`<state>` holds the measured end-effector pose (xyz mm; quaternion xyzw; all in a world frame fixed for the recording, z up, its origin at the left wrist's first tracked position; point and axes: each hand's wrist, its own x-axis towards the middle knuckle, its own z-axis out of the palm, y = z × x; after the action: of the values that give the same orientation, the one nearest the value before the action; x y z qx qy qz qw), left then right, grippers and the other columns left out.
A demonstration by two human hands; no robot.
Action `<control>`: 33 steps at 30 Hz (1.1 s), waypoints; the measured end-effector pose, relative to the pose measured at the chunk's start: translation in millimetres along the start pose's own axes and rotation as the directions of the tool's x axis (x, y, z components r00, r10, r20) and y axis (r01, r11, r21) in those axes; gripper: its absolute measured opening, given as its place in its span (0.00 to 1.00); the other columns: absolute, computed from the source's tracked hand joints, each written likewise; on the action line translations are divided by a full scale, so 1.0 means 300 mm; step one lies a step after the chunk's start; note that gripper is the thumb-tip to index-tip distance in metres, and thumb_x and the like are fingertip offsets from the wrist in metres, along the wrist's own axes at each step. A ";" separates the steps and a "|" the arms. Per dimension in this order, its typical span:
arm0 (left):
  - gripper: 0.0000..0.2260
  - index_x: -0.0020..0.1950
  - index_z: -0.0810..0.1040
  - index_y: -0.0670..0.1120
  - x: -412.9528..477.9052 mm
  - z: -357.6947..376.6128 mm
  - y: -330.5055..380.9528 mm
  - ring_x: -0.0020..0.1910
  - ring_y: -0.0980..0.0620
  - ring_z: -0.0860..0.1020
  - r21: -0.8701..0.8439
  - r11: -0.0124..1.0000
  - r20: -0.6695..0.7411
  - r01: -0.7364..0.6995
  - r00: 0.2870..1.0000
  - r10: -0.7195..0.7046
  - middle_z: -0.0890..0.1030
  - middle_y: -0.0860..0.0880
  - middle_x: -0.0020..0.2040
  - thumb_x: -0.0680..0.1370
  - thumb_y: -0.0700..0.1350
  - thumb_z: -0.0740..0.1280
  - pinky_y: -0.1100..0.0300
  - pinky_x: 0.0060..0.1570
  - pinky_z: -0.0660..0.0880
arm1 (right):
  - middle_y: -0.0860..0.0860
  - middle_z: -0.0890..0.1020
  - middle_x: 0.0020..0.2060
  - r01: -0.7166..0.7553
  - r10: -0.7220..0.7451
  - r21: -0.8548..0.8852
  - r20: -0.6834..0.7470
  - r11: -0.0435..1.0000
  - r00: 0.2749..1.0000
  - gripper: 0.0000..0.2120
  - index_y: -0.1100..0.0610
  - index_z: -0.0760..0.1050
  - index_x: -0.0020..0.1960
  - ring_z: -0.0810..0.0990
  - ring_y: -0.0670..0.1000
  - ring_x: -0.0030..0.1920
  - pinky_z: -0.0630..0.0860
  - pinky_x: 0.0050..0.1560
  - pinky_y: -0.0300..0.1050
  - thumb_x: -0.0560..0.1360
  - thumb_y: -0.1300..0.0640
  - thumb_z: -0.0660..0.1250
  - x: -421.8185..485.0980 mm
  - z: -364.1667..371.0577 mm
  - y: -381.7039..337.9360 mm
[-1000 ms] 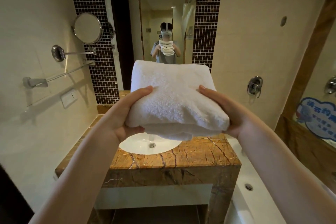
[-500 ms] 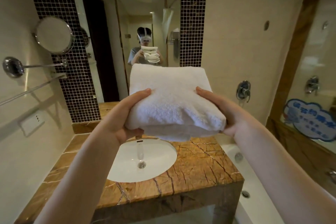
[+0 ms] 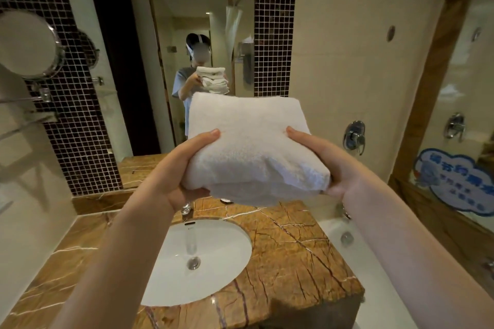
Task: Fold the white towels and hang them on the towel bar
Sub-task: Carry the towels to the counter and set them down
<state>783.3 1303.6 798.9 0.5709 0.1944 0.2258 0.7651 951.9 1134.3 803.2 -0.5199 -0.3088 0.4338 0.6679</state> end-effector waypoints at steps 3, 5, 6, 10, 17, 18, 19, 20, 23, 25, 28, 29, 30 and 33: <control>0.24 0.51 0.81 0.50 0.087 0.012 -0.003 0.41 0.45 0.84 -0.004 1.000 -0.018 -0.014 1.000 0.014 0.85 0.46 0.41 0.57 0.56 0.76 0.47 0.41 0.81 | 0.53 0.86 0.46 0.036 -0.035 -0.019 0.010 0.999 0.999 0.21 0.55 0.80 0.54 0.85 0.51 0.41 0.82 0.38 0.45 0.64 0.47 0.70 0.067 -0.051 -0.022; 0.23 0.51 0.81 0.50 0.144 0.027 -0.004 0.42 0.45 0.84 -0.009 1.000 -0.031 -0.009 0.999 0.009 0.85 0.46 0.42 0.59 0.55 0.76 0.47 0.44 0.80 | 0.54 0.85 0.48 0.031 -0.031 -0.030 0.013 0.999 0.999 0.23 0.55 0.79 0.56 0.85 0.51 0.42 0.83 0.41 0.46 0.64 0.46 0.70 0.117 -0.091 -0.036; 0.22 0.50 0.81 0.50 0.167 0.036 -0.004 0.41 0.46 0.84 -0.012 1.000 -0.031 -0.009 0.999 0.009 0.85 0.46 0.42 0.59 0.55 0.75 0.47 0.44 0.80 | 0.54 0.85 0.48 0.027 -0.027 -0.035 0.012 0.999 1.000 0.24 0.55 0.79 0.57 0.85 0.51 0.42 0.83 0.43 0.46 0.64 0.46 0.70 0.139 -0.108 -0.040; 0.22 0.50 0.81 0.49 0.275 0.064 -0.009 0.37 0.48 0.84 -0.022 1.000 -0.045 -0.012 0.999 0.011 0.85 0.47 0.39 0.59 0.54 0.75 0.51 0.38 0.82 | 0.54 0.85 0.48 0.014 -0.013 -0.035 0.013 0.999 1.000 0.23 0.55 0.79 0.56 0.85 0.51 0.42 0.83 0.42 0.47 0.64 0.46 0.70 0.236 -0.187 -0.056; 0.26 0.54 0.81 0.48 0.450 0.073 -0.053 0.44 0.47 0.83 -0.009 1.000 -0.080 0.006 0.997 -0.007 0.84 0.47 0.44 0.58 0.55 0.78 0.52 0.39 0.80 | 0.54 0.85 0.48 -0.005 0.005 0.019 -0.003 1.000 1.000 0.27 0.56 0.77 0.59 0.85 0.52 0.44 0.82 0.39 0.45 0.62 0.46 0.73 0.381 -0.297 -0.050; 0.27 0.55 0.80 0.48 0.475 0.073 -0.060 0.46 0.46 0.83 -0.013 1.000 -0.085 0.013 0.996 -0.014 0.84 0.47 0.46 0.59 0.54 0.78 0.54 0.37 0.79 | 0.55 0.85 0.49 -0.005 0.005 0.027 -0.007 1.000 1.000 0.27 0.56 0.77 0.59 0.85 0.52 0.44 0.82 0.40 0.46 0.63 0.47 0.72 0.401 -0.312 -0.045; 0.27 0.56 0.80 0.49 0.502 0.072 -0.067 0.46 0.46 0.83 -0.015 1.000 -0.096 0.016 0.995 -0.017 0.84 0.47 0.46 0.58 0.54 0.78 0.54 0.37 0.79 | 0.55 0.85 0.49 -0.002 0.002 0.033 -0.017 0.999 1.000 0.27 0.56 0.77 0.59 0.85 0.53 0.45 0.82 0.41 0.46 0.63 0.47 0.72 0.421 -0.325 -0.039; 0.29 0.56 0.80 0.49 0.529 0.071 -0.075 0.46 0.47 0.83 -0.015 1.000 -0.105 0.015 0.994 -0.016 0.84 0.47 0.45 0.58 0.55 0.78 0.55 0.36 0.79 | 0.55 0.85 0.50 0.002 -0.001 0.041 -0.032 0.999 0.999 0.28 0.57 0.77 0.60 0.85 0.53 0.46 0.82 0.41 0.46 0.63 0.47 0.72 0.441 -0.338 -0.032; 0.30 0.59 0.78 0.49 0.604 0.065 -0.096 0.42 0.48 0.83 -0.009 1.000 -0.079 0.017 0.997 -0.017 0.84 0.49 0.42 0.59 0.55 0.78 0.56 0.33 0.79 | 0.55 0.84 0.52 0.017 -0.011 0.065 -0.090 0.998 0.996 0.32 0.57 0.74 0.64 0.85 0.54 0.48 0.82 0.41 0.46 0.62 0.48 0.73 0.496 -0.369 -0.013; 0.30 0.60 0.78 0.48 0.659 0.056 -0.113 0.42 0.49 0.83 -0.004 1.000 -0.050 0.027 0.998 -0.028 0.84 0.49 0.43 0.60 0.56 0.75 0.57 0.33 0.79 | 0.55 0.84 0.52 0.044 -0.034 0.073 -0.124 0.996 0.992 0.32 0.58 0.73 0.65 0.85 0.53 0.49 0.82 0.41 0.45 0.63 0.48 0.72 0.530 -0.386 0.003; 0.31 0.64 0.75 0.47 0.737 0.041 -0.133 0.40 0.50 0.83 -0.012 0.999 0.006 0.040 0.999 -0.040 0.84 0.49 0.43 0.62 0.55 0.73 0.59 0.31 0.78 | 0.54 0.84 0.54 0.061 -0.045 0.078 -0.190 0.995 0.981 0.32 0.57 0.72 0.66 0.84 0.53 0.51 0.81 0.42 0.44 0.64 0.49 0.71 0.575 -0.412 0.025; 0.31 0.64 0.75 0.46 0.765 0.035 -0.143 0.39 0.51 0.83 -0.018 0.999 0.028 0.043 0.999 -0.043 0.84 0.50 0.42 0.63 0.54 0.73 0.59 0.30 0.77 | 0.54 0.83 0.55 0.058 -0.042 0.072 -0.214 0.996 0.976 0.33 0.57 0.72 0.67 0.84 0.53 0.52 0.81 0.42 0.44 0.64 0.49 0.71 0.590 -0.422 0.031; 0.29 0.62 0.75 0.46 0.791 0.031 -0.155 0.38 0.51 0.84 -0.025 0.999 0.044 0.047 0.998 -0.046 0.84 0.50 0.41 0.63 0.53 0.74 0.60 0.29 0.77 | 0.54 0.83 0.55 0.057 -0.040 0.068 -0.231 0.996 0.972 0.33 0.57 0.71 0.67 0.83 0.53 0.53 0.82 0.43 0.45 0.64 0.49 0.71 0.604 -0.431 0.038; 0.24 0.56 0.77 0.49 0.872 0.012 -0.193 0.36 0.53 0.84 -0.042 0.997 0.074 0.058 0.996 -0.054 0.85 0.52 0.38 0.63 0.51 0.75 0.61 0.28 0.77 | 0.54 0.82 0.56 0.073 -0.050 0.075 -0.276 0.995 0.960 0.32 0.57 0.70 0.68 0.83 0.54 0.55 0.82 0.47 0.46 0.65 0.50 0.71 0.646 -0.459 0.062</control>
<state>1007.6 1434.8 733.8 0.5562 0.1773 0.1874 0.7900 1149.9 1251.6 740.8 -0.5364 -0.2110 0.3495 0.7386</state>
